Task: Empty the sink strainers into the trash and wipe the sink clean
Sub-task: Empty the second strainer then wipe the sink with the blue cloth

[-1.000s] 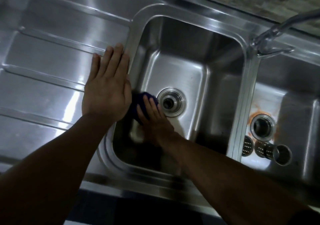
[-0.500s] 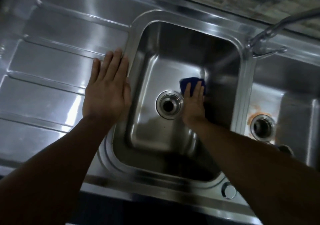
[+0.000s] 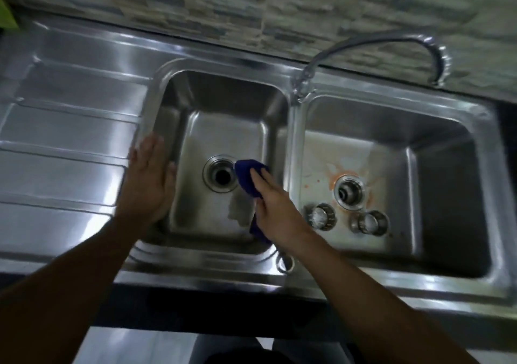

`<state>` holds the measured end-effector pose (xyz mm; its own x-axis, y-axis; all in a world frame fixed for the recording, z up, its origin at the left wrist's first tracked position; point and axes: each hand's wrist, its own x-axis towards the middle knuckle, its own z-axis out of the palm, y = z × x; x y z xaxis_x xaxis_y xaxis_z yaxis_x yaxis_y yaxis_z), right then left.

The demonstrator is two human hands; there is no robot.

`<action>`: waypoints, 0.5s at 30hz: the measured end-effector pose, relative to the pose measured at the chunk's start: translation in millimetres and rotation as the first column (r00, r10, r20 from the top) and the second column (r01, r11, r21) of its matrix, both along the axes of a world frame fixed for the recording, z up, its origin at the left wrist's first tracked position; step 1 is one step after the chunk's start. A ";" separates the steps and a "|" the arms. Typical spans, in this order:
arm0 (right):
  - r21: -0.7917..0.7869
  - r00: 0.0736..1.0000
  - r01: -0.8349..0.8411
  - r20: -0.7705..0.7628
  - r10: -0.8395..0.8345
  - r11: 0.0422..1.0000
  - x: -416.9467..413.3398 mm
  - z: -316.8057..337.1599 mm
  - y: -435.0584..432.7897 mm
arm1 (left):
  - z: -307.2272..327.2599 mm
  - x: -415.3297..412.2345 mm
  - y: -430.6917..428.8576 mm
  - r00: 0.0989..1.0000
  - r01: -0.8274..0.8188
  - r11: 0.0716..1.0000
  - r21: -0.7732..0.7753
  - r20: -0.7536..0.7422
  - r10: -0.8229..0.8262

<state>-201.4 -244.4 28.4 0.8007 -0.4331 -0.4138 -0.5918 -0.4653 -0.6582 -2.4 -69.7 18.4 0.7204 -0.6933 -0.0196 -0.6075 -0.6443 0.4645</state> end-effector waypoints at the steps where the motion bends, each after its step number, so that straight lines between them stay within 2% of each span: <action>1: 0.023 0.994 0.066 0.084 -0.068 0.998 -13.9 11.9 -6.8 | -0.7 -17.0 -5.1 0.996 0.081 0.996 0.038 0.025 -0.082; 3: 0.085 0.958 0.185 0.206 -0.199 0.979 -42.6 30.6 -21.5 | -0.3 -50.5 -23.1 0.985 0.171 0.980 0.099 0.015 -0.173; 5: 0.163 0.919 0.280 0.238 -0.313 0.946 -69.7 40.5 -38.1 | 1.6 -79.1 -48.2 0.984 0.179 0.978 0.103 -0.020 -0.178; 8: 0.182 0.892 0.376 0.193 -0.408 0.909 -102.0 39.9 -69.1 | 1.8 -113.0 -89.7 0.977 0.204 0.977 0.064 -0.071 -0.200; 11: 0.115 0.899 0.408 0.123 -0.421 0.906 -121.7 24.8 -103.1 | -1.4 -134.8 -133.3 0.971 0.204 0.979 0.023 -0.133 -0.199; 15: 0.073 0.895 0.440 0.048 -0.444 0.895 -112.9 -0.7 -143.3 | -12.0 -144.2 -181.1 0.974 0.217 0.976 0.014 -0.063 -0.215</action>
